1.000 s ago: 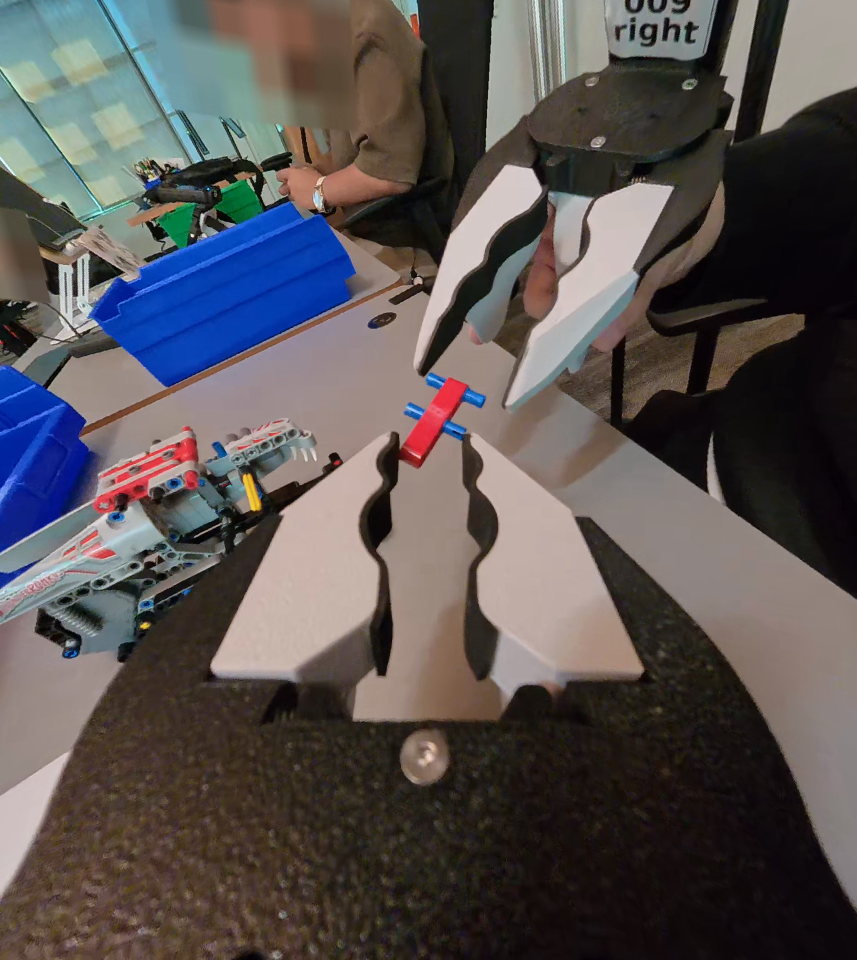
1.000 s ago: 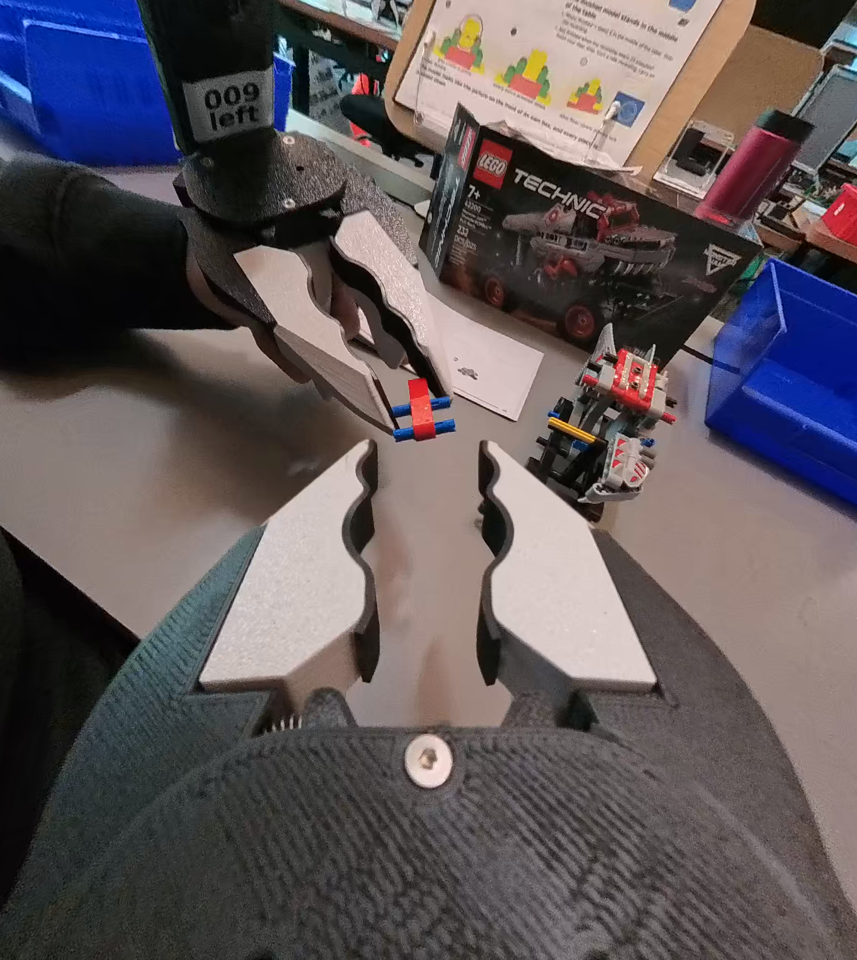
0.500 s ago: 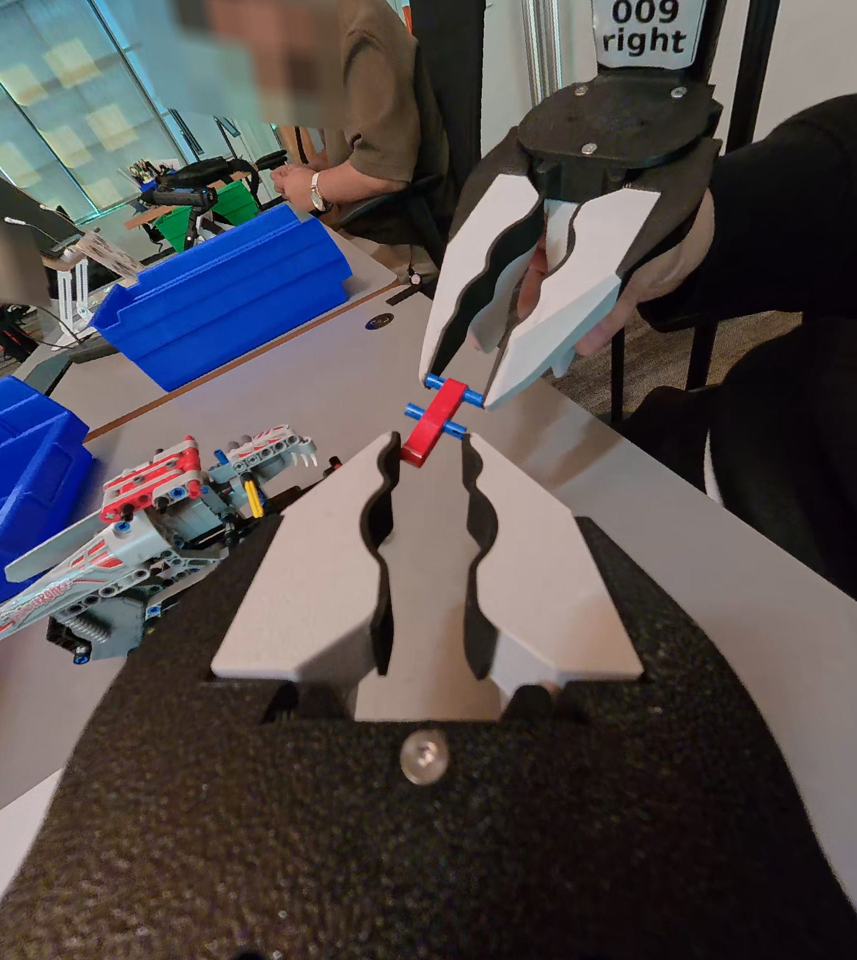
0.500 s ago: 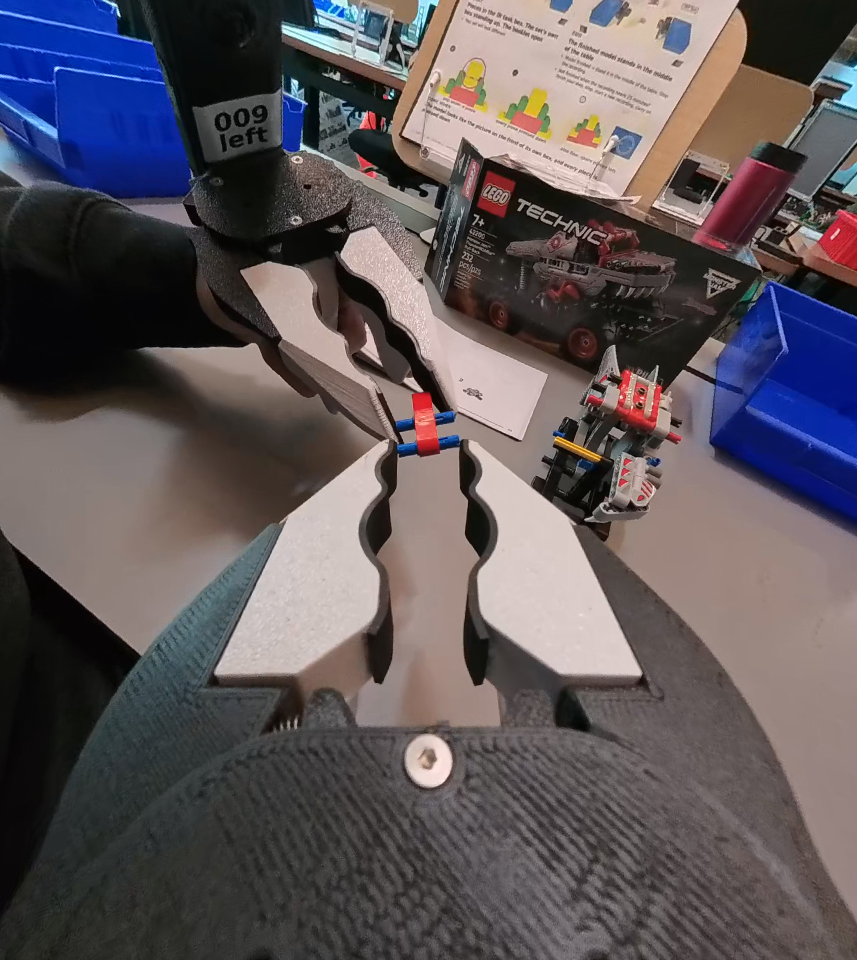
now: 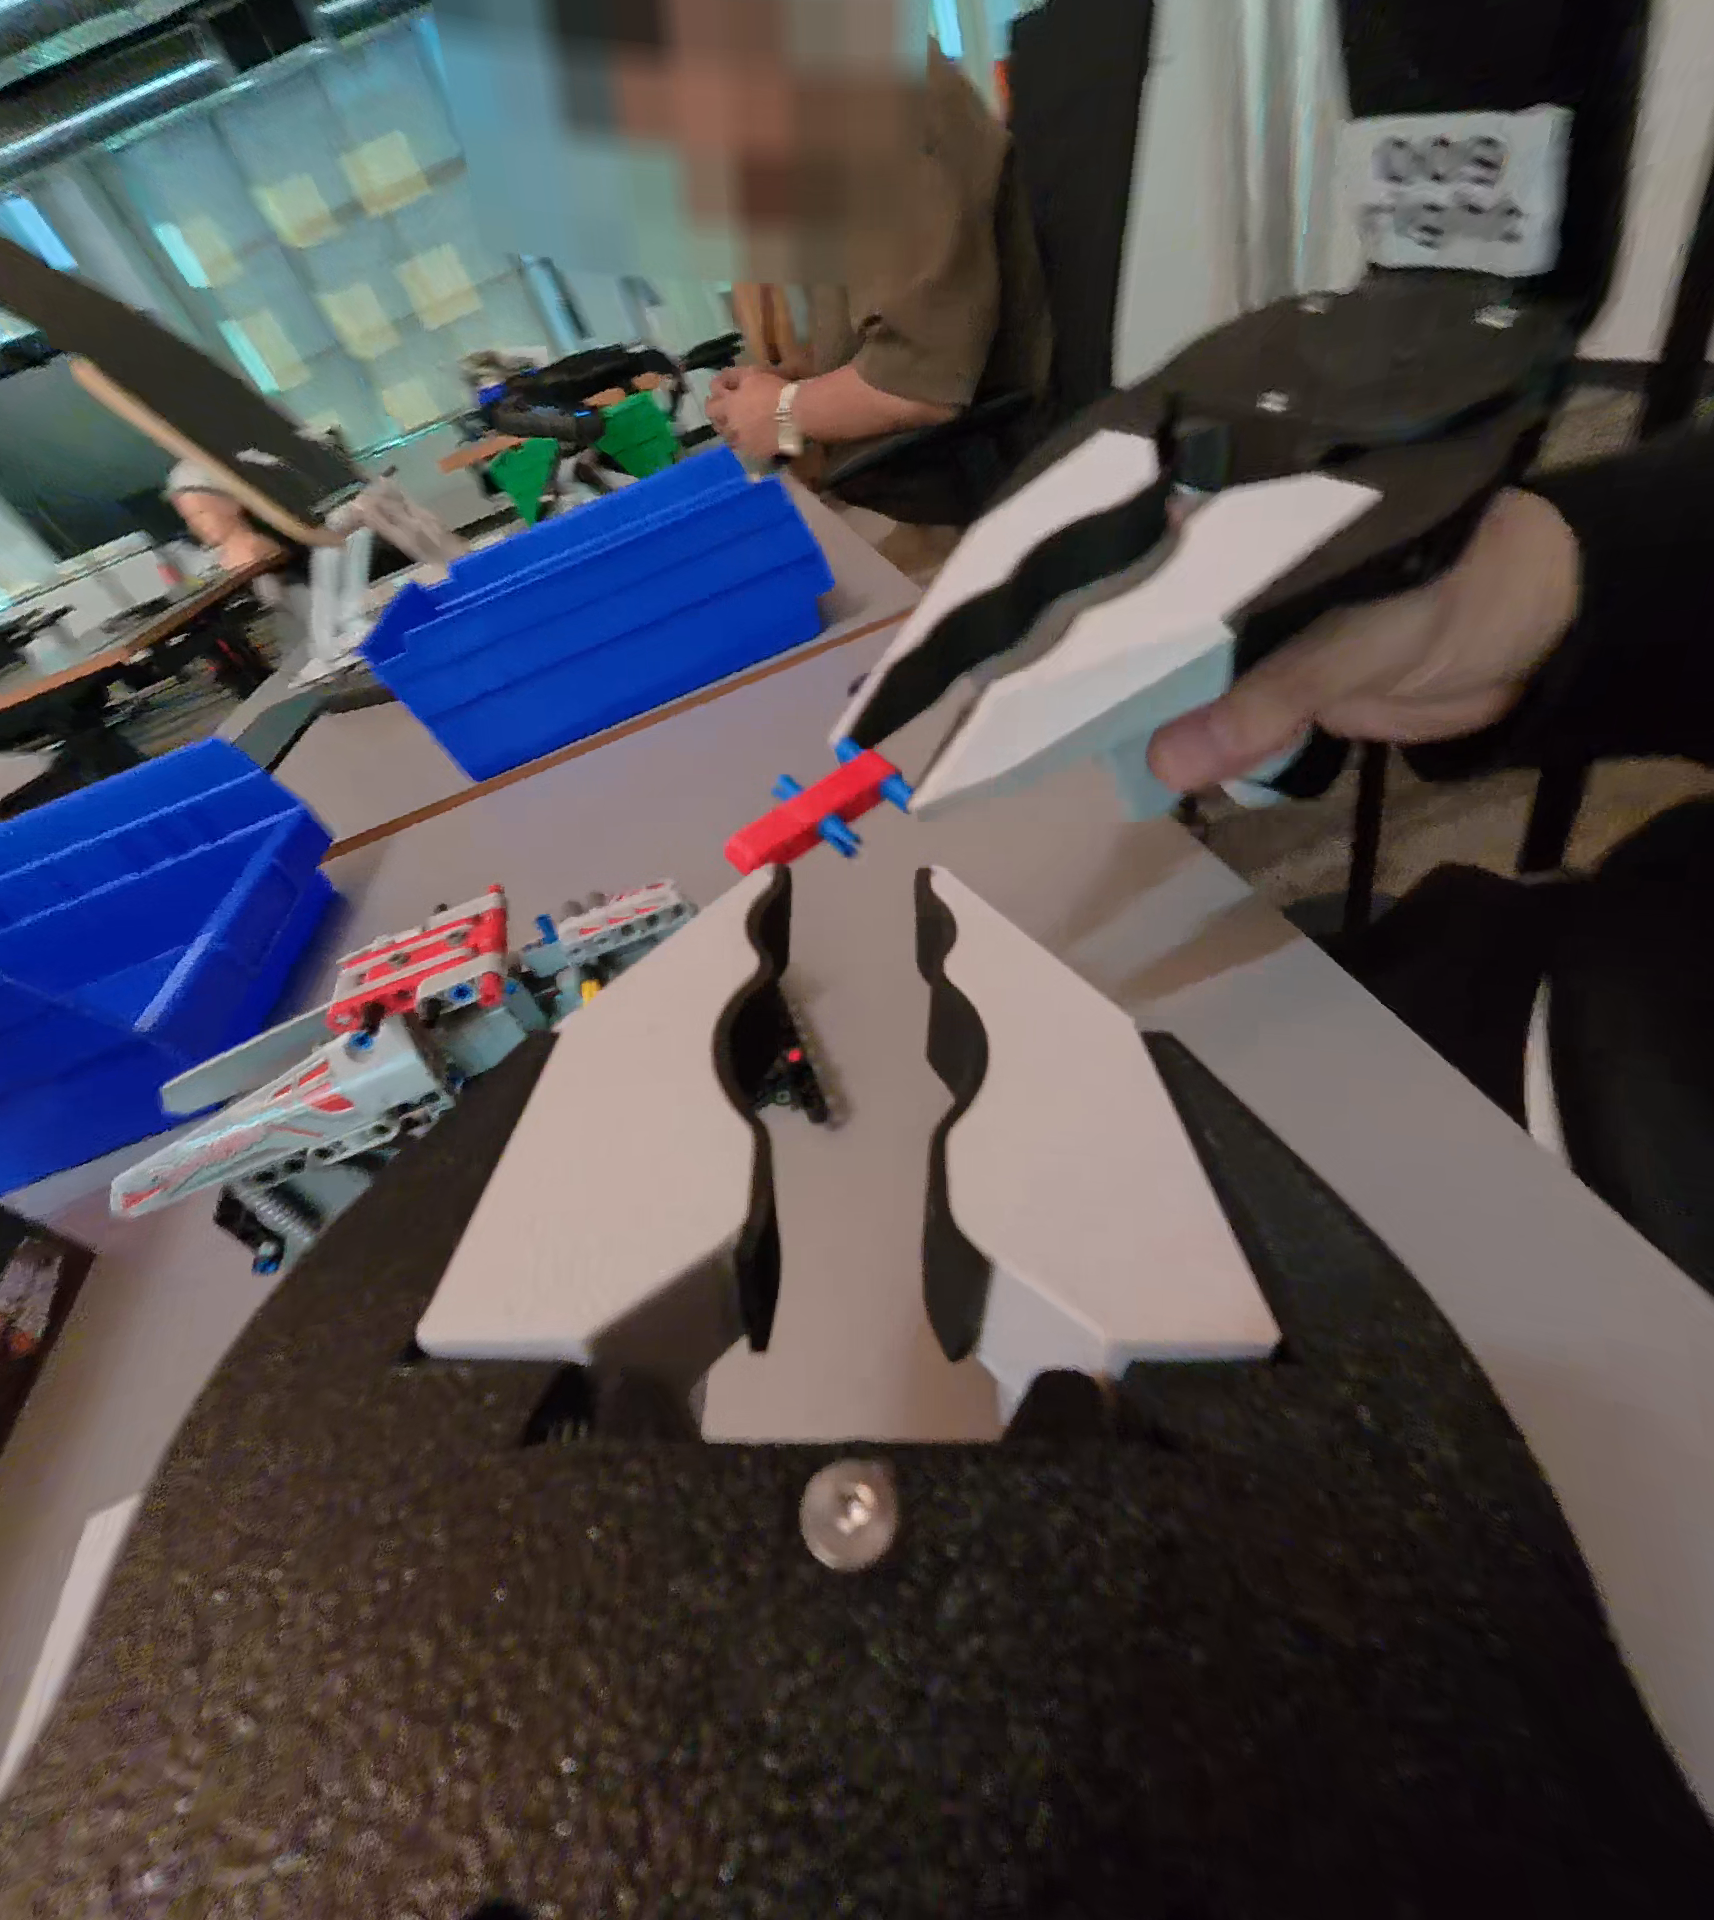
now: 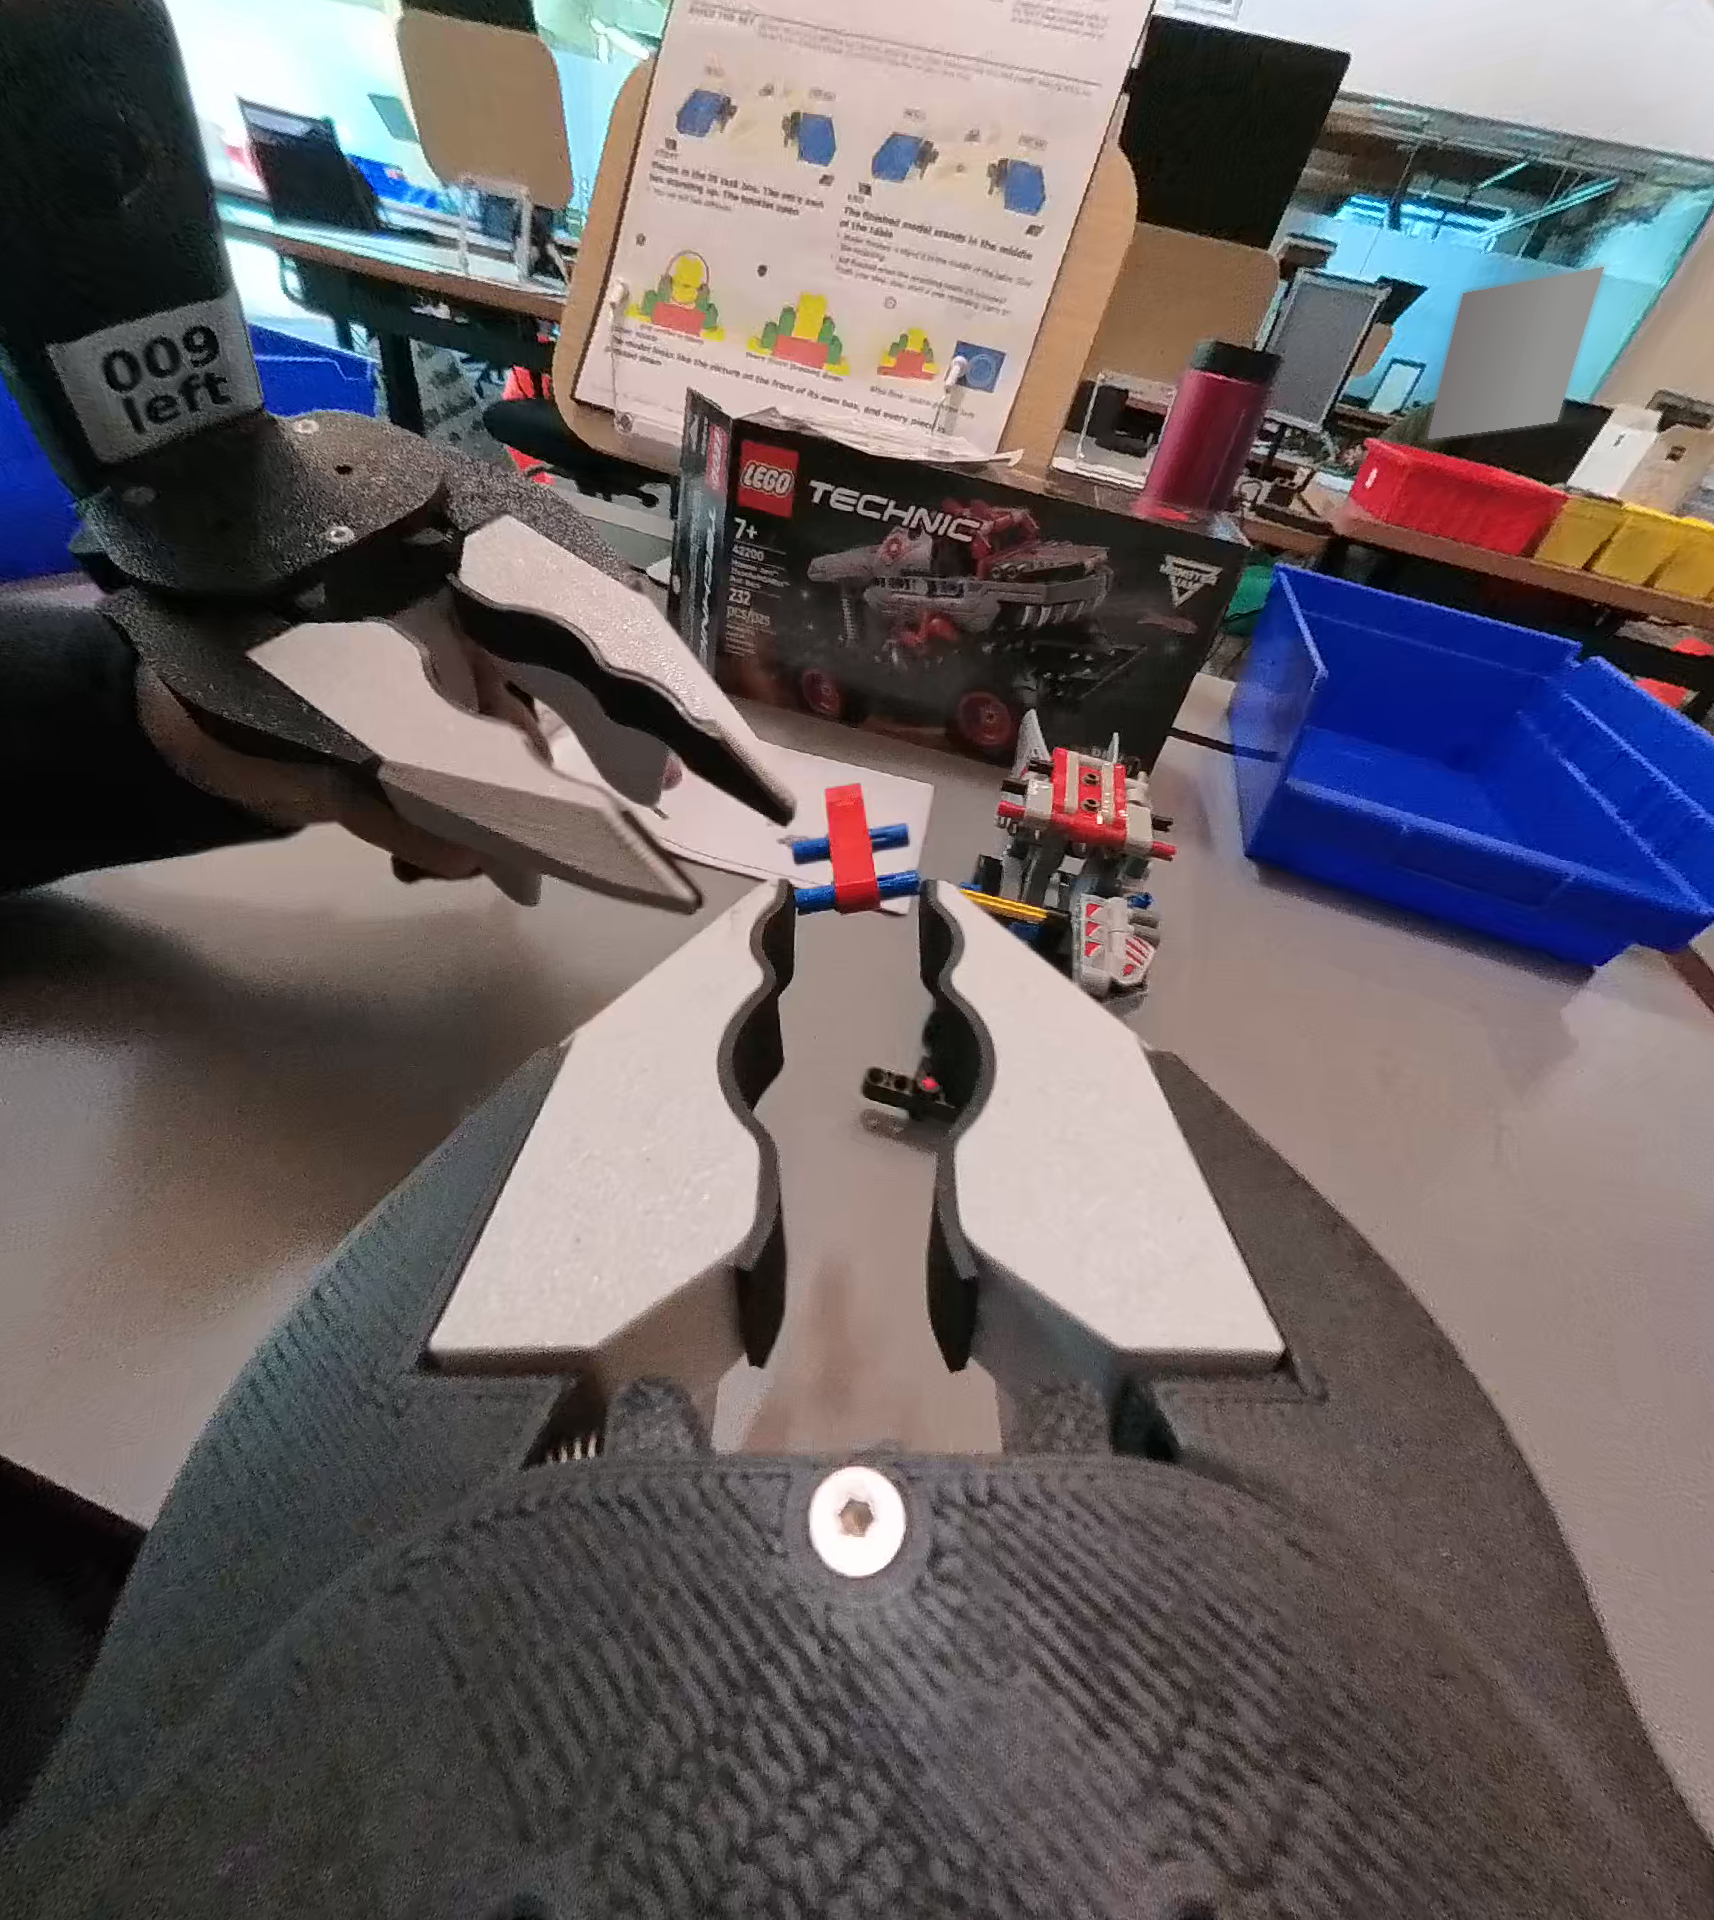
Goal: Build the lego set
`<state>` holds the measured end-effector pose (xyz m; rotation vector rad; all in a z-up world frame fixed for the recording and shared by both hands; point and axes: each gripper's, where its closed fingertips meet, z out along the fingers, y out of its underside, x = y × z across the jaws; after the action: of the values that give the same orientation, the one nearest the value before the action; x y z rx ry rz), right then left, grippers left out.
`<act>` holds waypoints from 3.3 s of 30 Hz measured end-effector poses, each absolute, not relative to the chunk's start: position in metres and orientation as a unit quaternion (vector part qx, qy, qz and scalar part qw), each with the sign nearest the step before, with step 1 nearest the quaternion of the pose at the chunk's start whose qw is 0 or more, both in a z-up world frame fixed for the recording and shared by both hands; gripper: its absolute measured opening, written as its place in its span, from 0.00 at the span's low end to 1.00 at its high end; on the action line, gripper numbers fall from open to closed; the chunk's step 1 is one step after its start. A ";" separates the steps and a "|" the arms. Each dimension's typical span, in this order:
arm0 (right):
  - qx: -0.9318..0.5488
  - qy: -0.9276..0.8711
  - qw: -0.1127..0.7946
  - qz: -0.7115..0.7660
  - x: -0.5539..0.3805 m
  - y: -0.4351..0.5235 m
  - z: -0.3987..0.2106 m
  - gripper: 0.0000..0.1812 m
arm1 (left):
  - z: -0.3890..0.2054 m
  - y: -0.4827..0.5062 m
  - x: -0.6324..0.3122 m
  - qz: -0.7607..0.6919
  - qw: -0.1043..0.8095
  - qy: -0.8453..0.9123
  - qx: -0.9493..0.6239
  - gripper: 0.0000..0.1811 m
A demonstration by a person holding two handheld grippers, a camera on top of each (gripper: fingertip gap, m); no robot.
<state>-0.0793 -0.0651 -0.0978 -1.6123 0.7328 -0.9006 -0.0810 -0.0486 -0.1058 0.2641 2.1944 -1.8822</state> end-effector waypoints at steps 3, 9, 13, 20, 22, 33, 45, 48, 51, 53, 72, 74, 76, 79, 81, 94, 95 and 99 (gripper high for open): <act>-0.676 0.311 0.546 -0.386 -0.078 -0.062 -0.099 0.12 | -0.102 -0.051 -0.076 -0.655 0.134 0.742 0.053 0.08; -0.655 0.330 0.560 -0.386 -0.076 -0.060 -0.099 0.12 | -0.106 -0.055 -0.079 -0.662 0.135 0.736 0.036 0.06; -0.641 0.346 0.570 -0.380 -0.070 -0.057 -0.102 0.12 | -0.109 -0.053 -0.068 -0.653 0.186 0.734 0.020 0.02; -0.630 0.363 0.577 -0.373 -0.061 -0.052 -0.109 0.12 | -0.112 -0.046 -0.058 -0.654 0.244 0.716 0.023 0.01; -0.628 0.362 0.577 -0.376 -0.060 -0.051 -0.109 0.12 | -0.113 -0.045 -0.058 -0.657 0.256 0.709 0.025 0.01; -0.620 0.337 0.569 -0.423 -0.059 -0.043 -0.098 0.12 | -0.105 -0.040 -0.057 -0.680 0.264 0.684 0.022 0.02; -0.628 0.297 0.528 -0.488 -0.065 -0.043 -0.084 0.12 | -0.094 -0.039 -0.065 -0.701 0.251 0.667 0.028 0.05; -0.642 0.270 0.500 -0.515 -0.067 -0.041 -0.083 0.12 | -0.091 -0.039 -0.066 -0.703 0.253 0.664 0.027 0.05; -0.645 0.254 0.487 -0.531 -0.069 -0.038 -0.083 0.12 | -0.089 -0.038 -0.066 -0.708 0.249 0.660 0.022 0.03; -0.643 0.254 0.490 -0.531 -0.070 -0.038 -0.083 0.12 | -0.087 -0.037 -0.067 -0.713 0.248 0.655 0.024 0.03; -0.611 0.283 0.530 -0.516 -0.068 -0.039 -0.082 0.12 | -0.085 -0.036 -0.067 -0.735 0.197 0.649 0.001 0.02; -0.612 0.285 0.528 -0.515 -0.068 -0.039 -0.082 0.12 | -0.086 -0.036 -0.066 -0.732 0.198 0.652 -0.003 0.02; -0.615 0.286 0.532 -0.506 -0.068 -0.037 -0.083 0.12 | -0.086 -0.035 -0.064 -0.732 0.203 0.650 -0.006 0.02; -0.622 0.293 0.523 -0.504 -0.066 -0.037 -0.086 0.12 | -0.088 -0.035 -0.062 -0.726 0.211 0.654 -0.009 0.02; -0.622 0.297 0.527 -0.496 -0.065 -0.037 -0.087 0.12 | -0.088 -0.035 -0.062 -0.725 0.220 0.653 -0.007 0.02; -0.626 0.330 0.548 -0.446 -0.062 -0.039 -0.099 0.05 | -0.095 -0.035 -0.055 -0.713 0.182 0.677 -0.020 0.01; -0.626 0.331 0.550 -0.442 -0.062 -0.040 -0.099 0.05 | -0.095 -0.036 -0.055 -0.713 0.172 0.679 -0.022 0.01; -0.624 0.337 0.560 -0.429 -0.061 -0.042 -0.100 0.05 | -0.099 -0.038 -0.054 -0.708 0.156 0.689 -0.027 0.01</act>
<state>-0.0609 -0.0420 -0.1004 -1.4698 0.7943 -1.0107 -0.0543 -0.0377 -0.0993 -0.0760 1.9711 -2.0257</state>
